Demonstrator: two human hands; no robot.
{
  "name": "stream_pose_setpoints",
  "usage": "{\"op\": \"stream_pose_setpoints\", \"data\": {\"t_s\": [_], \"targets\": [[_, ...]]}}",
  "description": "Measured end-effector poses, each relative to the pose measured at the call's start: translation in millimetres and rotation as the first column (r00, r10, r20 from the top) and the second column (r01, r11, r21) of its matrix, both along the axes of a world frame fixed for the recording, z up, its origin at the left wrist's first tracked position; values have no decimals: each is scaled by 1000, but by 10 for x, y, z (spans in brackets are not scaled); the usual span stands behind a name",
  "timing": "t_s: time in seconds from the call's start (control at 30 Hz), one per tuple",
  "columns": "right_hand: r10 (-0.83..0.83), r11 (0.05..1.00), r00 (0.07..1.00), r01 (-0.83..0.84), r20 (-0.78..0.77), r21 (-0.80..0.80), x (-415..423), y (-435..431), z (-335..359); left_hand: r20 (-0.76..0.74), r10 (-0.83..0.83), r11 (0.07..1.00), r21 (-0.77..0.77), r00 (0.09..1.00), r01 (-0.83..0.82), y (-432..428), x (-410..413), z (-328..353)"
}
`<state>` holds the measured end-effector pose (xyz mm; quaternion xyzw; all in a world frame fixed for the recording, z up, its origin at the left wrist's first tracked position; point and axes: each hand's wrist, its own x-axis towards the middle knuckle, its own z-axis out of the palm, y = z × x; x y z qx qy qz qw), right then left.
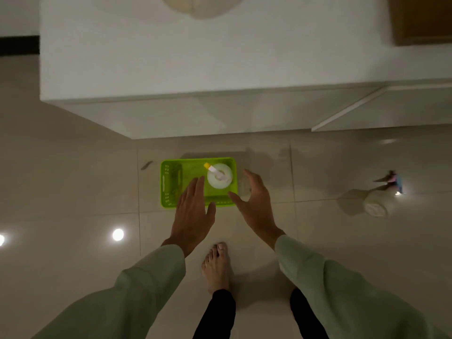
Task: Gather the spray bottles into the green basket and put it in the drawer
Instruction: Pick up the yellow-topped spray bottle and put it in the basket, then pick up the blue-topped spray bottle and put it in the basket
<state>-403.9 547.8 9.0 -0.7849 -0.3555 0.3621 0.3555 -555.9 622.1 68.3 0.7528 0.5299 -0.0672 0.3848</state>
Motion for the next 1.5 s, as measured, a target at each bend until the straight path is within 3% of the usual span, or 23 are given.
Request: {"op": "stream_pose_setpoints", "data": {"t_s": [0.23, 0.63, 0.77, 0.93, 1.03, 1.13, 1.2, 1.37, 1.5], "targets": [[-226, 974, 974, 226, 15, -4, 639, -628, 655, 29, -148, 988, 41, 989, 147, -285, 784, 594], [-546, 835, 837, 547, 34, -58, 2722, -2118, 1020, 42, -414, 907, 101, 909, 408, -1333, 2970, 845], [-633, 763, 774, 623, -7, -174, 3403, -2525, 934, 39, -477, 878, 76, 878, 473, -1603, 3630, 792], [-657, 715, 752, 605, -44, -351, 4029, -2862, 383, 41, -538, 843, 44, 842, 536, -1838, 4321, 386], [-752, 633, 630, 606, -195, -481, 4243, -2866, -161, 34, -566, 824, 20, 824, 566, -1919, 4652, -53], [-895, 444, 302, 665, -327, -600, 4433, -2761, -768, 21, -608, 794, 5, 794, 608, -1948, 4932, -652], [-907, 401, 191, 663, -376, -632, 4512, -2692, -1147, 7, -621, 784, -1, 784, 621, -1931, 5047, -1017], [-904, 400, 190, 698, -384, -595, 4524, -2535, -1786, -9, -627, 779, -16, 779, 627, -1878, 5124, -1637], [-899, 401, 195, 726, -391, -559, 4486, -2476, -1688, -5, -609, 793, -28, 793, 608, -1822, 4988, -1574]]}}
